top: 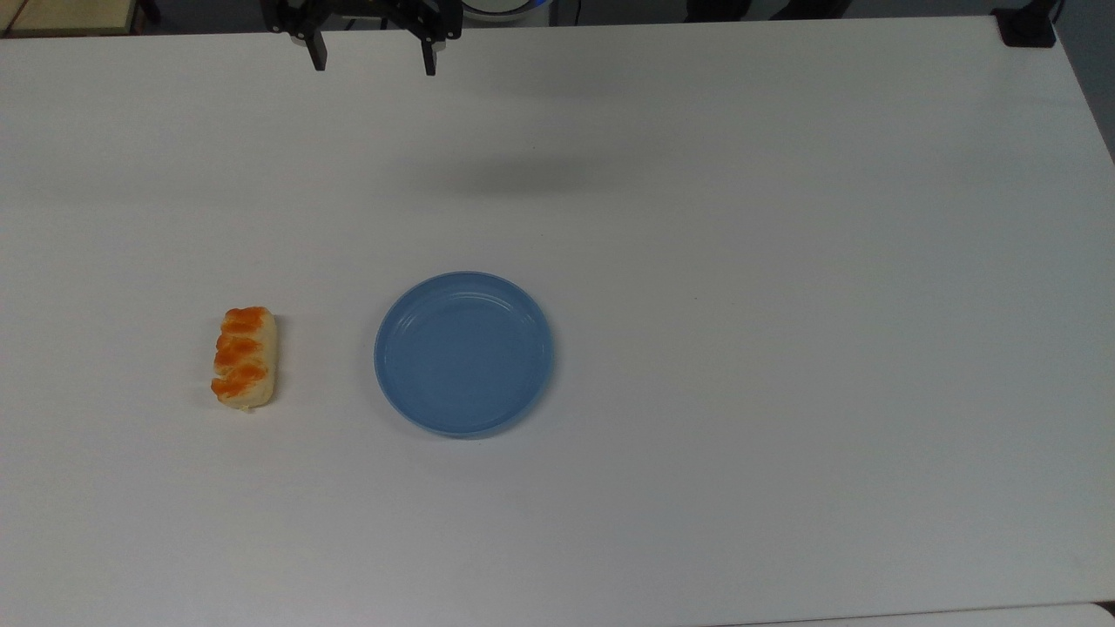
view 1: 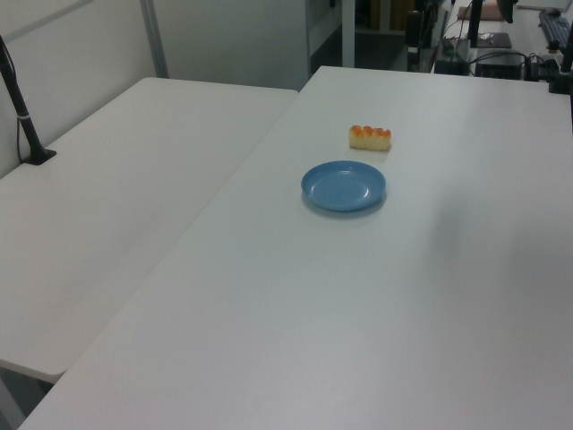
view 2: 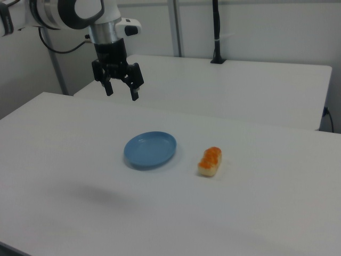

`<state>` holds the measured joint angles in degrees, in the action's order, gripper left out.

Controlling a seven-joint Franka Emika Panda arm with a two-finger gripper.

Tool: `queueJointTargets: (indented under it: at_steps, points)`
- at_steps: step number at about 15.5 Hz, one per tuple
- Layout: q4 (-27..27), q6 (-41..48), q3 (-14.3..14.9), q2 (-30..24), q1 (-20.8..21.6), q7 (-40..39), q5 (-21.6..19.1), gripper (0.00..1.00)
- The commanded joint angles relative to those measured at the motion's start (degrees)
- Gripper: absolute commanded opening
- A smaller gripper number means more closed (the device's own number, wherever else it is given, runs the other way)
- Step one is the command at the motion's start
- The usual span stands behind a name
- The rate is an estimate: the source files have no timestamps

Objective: Put the bread on a plate

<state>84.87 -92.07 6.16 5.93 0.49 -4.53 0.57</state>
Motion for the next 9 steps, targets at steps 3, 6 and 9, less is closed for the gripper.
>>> queueJointTargets:
  at_steps: [3, 6, 9]
  points:
    - [0.82, -5.74, 2.0, 1.18, -0.14, -6.1, -0.22, 1.0]
    - [0.64, -10.04, 4.2, 4.25, -0.14, -6.72, -0.22, 1.0]
    - [0.56, -14.79, 6.57, 7.68, -0.14, -6.9, -0.22, 1.0]
